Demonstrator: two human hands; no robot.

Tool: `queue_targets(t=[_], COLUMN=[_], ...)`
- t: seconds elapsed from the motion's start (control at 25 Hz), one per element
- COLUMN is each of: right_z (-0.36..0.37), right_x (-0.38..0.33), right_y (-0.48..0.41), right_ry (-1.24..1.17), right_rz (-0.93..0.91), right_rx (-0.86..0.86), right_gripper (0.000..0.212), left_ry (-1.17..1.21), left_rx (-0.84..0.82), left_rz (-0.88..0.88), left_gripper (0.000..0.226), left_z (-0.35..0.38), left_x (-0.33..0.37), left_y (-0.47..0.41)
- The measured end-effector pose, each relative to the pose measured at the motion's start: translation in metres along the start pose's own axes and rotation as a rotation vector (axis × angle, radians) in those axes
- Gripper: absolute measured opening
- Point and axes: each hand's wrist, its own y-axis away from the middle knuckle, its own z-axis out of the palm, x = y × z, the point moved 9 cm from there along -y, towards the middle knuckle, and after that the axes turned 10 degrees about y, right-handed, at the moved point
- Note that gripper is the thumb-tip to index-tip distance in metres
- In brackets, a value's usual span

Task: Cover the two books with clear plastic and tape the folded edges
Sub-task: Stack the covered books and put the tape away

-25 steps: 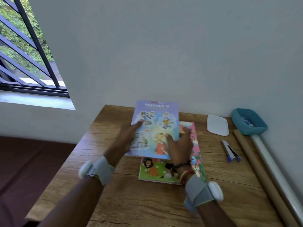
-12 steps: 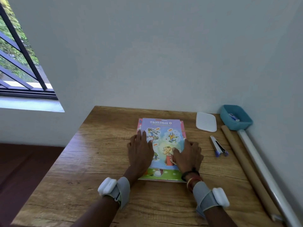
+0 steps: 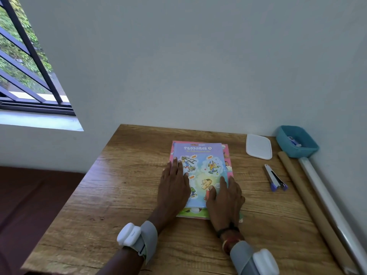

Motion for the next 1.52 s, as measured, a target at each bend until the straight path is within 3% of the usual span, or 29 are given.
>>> queue_targets(t=[0.32, 0.48, 0.56, 0.68, 0.84, 1.08, 1.24, 1.4, 1.44, 1.52], right_z=[0.036, 0.06, 0.064, 0.061, 0.057, 0.06, 0.062, 0.067, 0.068, 0.071], right_x=[-0.108, -0.171, -0.187, -0.192, -0.184, -0.186, -0.191, -0.2, -0.203, -0.206], right_y=[-0.012, -0.013, -0.012, -0.004, -0.002, -0.002, -0.004, -0.001, -0.001, -0.002], right_ry=[-0.025, -0.097, -0.134, -0.164, -0.213, -0.134, -0.099, -0.126, -0.13, -0.14], right_rz=[-0.261, -0.401, -0.424, -0.43, -0.42, -0.439, -0.424, -0.42, -0.432, -0.444], right_rx=[-0.217, -0.362, -0.336, -0.263, -0.212, -0.162, -0.087, -0.122, -0.116, -0.12], right_gripper=[0.075, 0.081, 0.08, 0.077, 0.061, 0.071, 0.067, 0.087, 0.092, 0.092], left_ry=[-0.082, -0.036, 0.014, -0.044, -0.075, -0.082, -0.083, -0.165, -0.228, -0.281], left_rx=[0.011, 0.0, -0.023, -0.154, -0.029, -0.057, -0.041, -0.093, -0.134, -0.209], left_rz=[-0.038, -0.105, -0.117, -0.048, -0.039, -0.067, -0.031, 0.053, 0.089, 0.078], left_gripper=[0.079, 0.068, 0.056, 0.077, 0.077, 0.076, 0.079, 0.08, 0.076, 0.044], left_z=[-0.046, -0.097, -0.114, -0.106, -0.105, -0.098, -0.1, -0.098, -0.096, -0.096], left_x=[-0.107, -0.146, -0.149, -0.157, -0.172, -0.184, -0.178, -0.192, -0.191, -0.186], left_y=[-0.034, -0.06, -0.063, -0.066, -0.071, -0.075, -0.077, -0.082, -0.082, -0.082])
